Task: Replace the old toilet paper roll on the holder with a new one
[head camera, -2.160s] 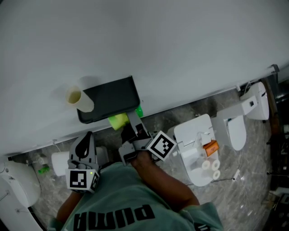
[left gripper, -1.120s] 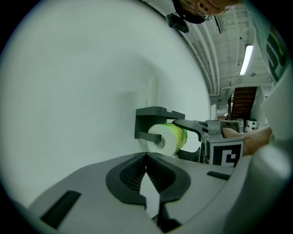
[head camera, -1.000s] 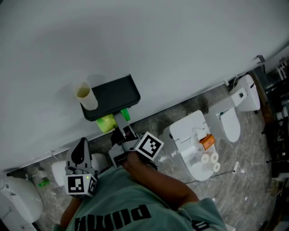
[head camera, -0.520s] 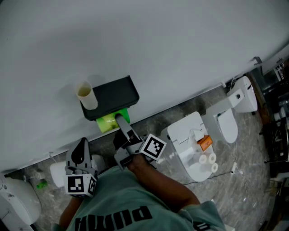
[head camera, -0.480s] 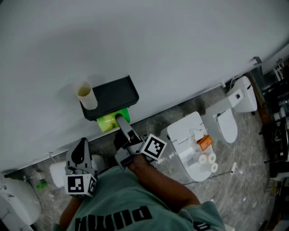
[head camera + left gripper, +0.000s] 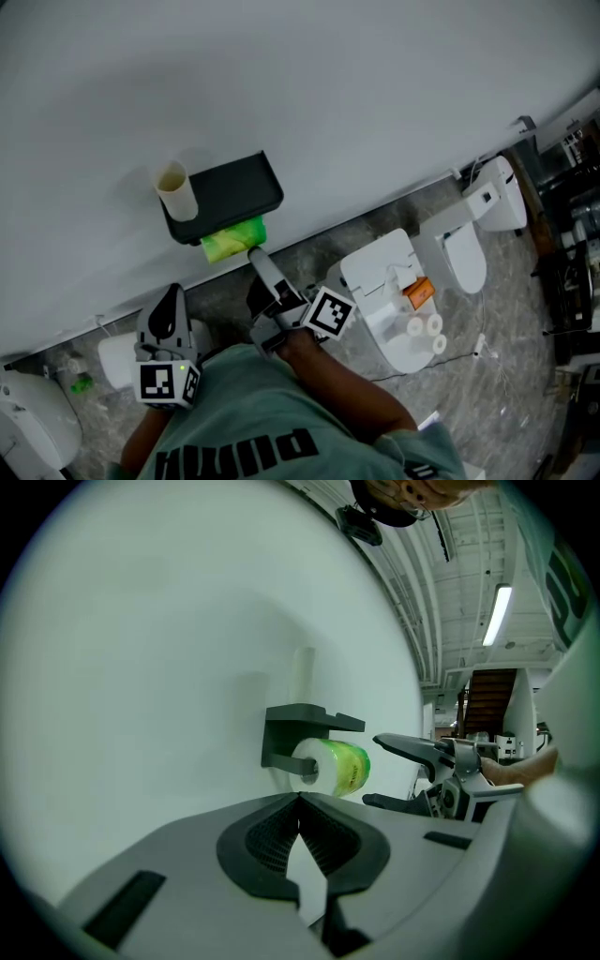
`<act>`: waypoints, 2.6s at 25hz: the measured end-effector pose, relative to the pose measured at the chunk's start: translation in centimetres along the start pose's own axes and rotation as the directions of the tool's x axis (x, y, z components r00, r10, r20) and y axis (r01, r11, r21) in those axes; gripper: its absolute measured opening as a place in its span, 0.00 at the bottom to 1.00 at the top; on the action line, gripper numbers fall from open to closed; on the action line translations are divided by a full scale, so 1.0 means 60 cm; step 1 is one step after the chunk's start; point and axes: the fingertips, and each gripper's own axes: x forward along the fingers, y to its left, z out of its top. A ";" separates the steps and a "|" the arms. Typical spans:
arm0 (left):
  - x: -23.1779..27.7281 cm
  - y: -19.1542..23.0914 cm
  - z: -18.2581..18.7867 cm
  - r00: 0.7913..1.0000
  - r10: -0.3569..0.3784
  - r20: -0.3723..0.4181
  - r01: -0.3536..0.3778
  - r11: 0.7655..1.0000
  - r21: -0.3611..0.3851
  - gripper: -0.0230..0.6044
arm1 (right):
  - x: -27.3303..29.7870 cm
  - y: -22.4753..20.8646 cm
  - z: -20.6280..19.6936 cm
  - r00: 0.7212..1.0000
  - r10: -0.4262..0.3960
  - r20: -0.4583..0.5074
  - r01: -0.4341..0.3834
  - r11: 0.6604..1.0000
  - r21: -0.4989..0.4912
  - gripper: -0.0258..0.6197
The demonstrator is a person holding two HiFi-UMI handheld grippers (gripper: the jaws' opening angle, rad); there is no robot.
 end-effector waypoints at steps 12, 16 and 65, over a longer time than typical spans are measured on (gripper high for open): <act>-0.007 -0.027 -0.004 0.998 -0.050 0.025 0.050 0.999 0.005 0.04 | -0.035 0.073 -0.064 0.979 -0.142 -0.148 -0.001 0.720 -0.694 0.36; -0.011 -0.033 -0.002 0.998 -0.053 0.034 0.053 0.999 -0.004 0.04 | -0.049 0.081 -0.063 0.973 -0.217 -0.077 0.049 0.521 -0.852 0.12; -0.143 -0.534 -0.045 0.977 0.214 0.007 -0.214 0.974 0.069 0.04 | -0.494 0.114 0.073 0.916 -0.216 -0.338 -0.290 0.225 -0.930 0.05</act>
